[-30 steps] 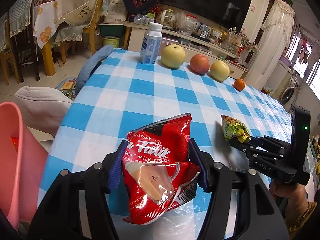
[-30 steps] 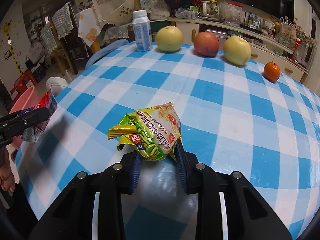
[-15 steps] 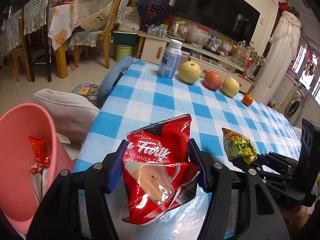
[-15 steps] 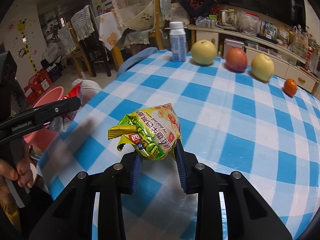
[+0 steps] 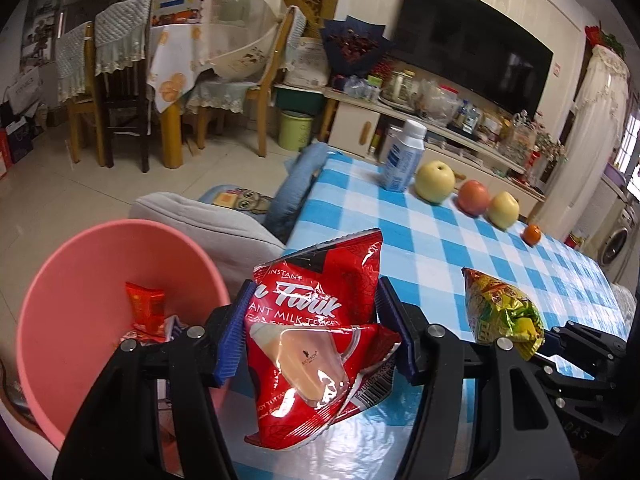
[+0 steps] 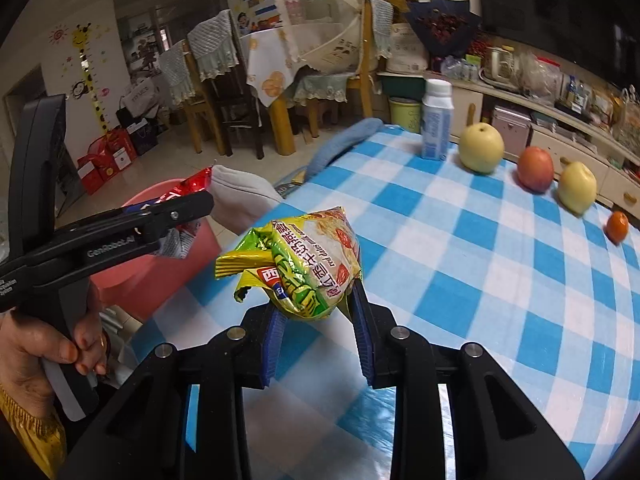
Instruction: Collect trash
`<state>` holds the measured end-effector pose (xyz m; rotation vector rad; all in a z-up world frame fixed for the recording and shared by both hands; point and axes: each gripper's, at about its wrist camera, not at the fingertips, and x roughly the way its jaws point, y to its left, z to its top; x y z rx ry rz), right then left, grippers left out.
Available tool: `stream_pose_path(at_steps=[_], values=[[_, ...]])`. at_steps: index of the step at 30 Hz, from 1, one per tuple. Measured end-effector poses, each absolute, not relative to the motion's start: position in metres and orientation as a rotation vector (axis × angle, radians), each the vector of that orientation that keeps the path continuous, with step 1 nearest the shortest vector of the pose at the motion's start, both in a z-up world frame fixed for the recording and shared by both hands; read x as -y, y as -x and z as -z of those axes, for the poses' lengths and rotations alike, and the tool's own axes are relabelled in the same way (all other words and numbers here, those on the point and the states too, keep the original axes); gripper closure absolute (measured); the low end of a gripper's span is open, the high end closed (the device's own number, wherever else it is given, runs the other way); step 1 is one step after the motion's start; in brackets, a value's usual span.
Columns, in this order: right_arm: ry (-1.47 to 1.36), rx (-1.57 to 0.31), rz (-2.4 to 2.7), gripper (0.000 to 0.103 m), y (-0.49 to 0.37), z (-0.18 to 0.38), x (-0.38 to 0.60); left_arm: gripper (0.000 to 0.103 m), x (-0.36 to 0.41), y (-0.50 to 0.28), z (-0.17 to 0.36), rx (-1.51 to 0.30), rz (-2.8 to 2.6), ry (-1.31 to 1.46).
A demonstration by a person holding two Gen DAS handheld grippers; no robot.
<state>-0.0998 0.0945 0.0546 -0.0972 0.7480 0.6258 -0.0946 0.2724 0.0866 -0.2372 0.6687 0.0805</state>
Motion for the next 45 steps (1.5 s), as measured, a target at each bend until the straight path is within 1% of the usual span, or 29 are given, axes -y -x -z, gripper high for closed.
stream_pose_path(at_steps=[20,36,38,39,40,41,42,43,44,45], values=[[0.216,-0.708,-0.781,0.070,0.113,-0.073,-0.218,0.042,-0.364,0.118,-0.092,-0.613,-0.298,0.348],[0.271,-0.718,-0.859,0.070,0.117,-0.060,-0.291,0.042,-0.419,0.138,-0.083,-0.578,-0.417,0.487],[0.276,-0.726,-0.866,0.066,0.115,-0.055,-0.297,0.041,-0.423,0.138,-0.080,-0.586,-0.435,0.489],[0.280,-0.738,-0.878,0.059,0.114,-0.050,-0.302,0.040,-0.424,0.137,-0.078,-0.595,-0.439,0.488],[0.291,-0.744,-0.862,0.052,0.113,-0.046,-0.304,0.036,-0.425,0.136,-0.076,-0.606,-0.445,0.486],[0.298,-0.747,-0.840,0.038,0.112,-0.043,-0.304,0.032,-0.426,0.136,-0.076,-0.610,-0.452,0.485],[0.296,-0.748,-0.827,0.033,0.111,-0.042,-0.303,0.027,-0.427,0.136,-0.075,-0.610,-0.466,0.485],[0.291,-0.745,-0.820,0.032,0.113,-0.042,-0.300,0.024,-0.427,0.136,-0.075,-0.604,-0.472,0.485],[0.284,-0.738,-0.809,0.028,0.114,-0.043,-0.295,0.020,-0.426,0.136,-0.076,-0.598,-0.472,0.481],[0.282,-0.732,-0.797,0.020,0.114,-0.044,-0.291,0.018,-0.425,0.136,-0.075,-0.598,-0.474,0.474]])
